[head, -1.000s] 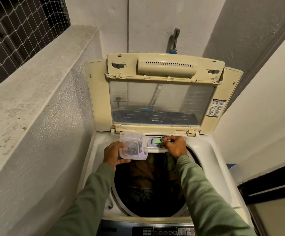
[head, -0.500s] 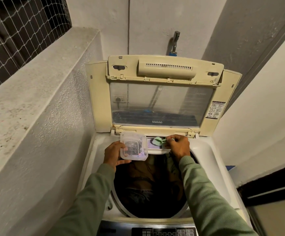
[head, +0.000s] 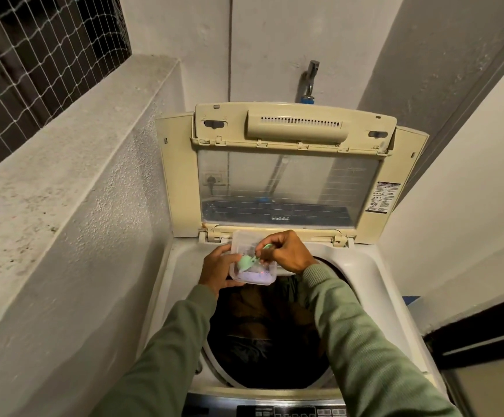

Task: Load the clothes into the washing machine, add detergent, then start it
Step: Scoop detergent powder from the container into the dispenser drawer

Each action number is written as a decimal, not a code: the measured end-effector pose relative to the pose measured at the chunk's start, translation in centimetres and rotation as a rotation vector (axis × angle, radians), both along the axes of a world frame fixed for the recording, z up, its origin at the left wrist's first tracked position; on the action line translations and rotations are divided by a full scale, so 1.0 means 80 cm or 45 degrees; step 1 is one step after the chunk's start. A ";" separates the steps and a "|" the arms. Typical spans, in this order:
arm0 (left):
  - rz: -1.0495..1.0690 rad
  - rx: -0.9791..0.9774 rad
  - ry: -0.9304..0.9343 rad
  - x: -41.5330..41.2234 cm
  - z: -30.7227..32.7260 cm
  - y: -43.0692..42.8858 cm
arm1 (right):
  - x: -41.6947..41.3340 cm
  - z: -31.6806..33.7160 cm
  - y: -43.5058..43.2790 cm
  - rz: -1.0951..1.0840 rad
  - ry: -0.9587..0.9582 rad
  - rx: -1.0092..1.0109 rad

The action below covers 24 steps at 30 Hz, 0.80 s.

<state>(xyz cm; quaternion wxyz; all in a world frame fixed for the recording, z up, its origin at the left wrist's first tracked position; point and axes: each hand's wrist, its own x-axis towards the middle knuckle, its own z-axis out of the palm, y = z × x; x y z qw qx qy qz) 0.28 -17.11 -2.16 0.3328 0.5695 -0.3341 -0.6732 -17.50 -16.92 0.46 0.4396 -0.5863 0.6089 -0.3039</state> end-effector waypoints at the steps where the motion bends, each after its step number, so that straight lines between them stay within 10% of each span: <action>1: 0.003 -0.001 -0.002 0.001 0.000 -0.001 | 0.001 0.004 0.000 0.046 0.076 0.013; 18: -0.138 -0.177 -0.095 -0.016 0.013 -0.016 | -0.002 0.012 -0.010 0.099 0.716 -0.145; 24: -0.106 -0.143 -0.123 -0.027 0.020 -0.015 | -0.012 -0.007 -0.023 -0.279 0.474 0.077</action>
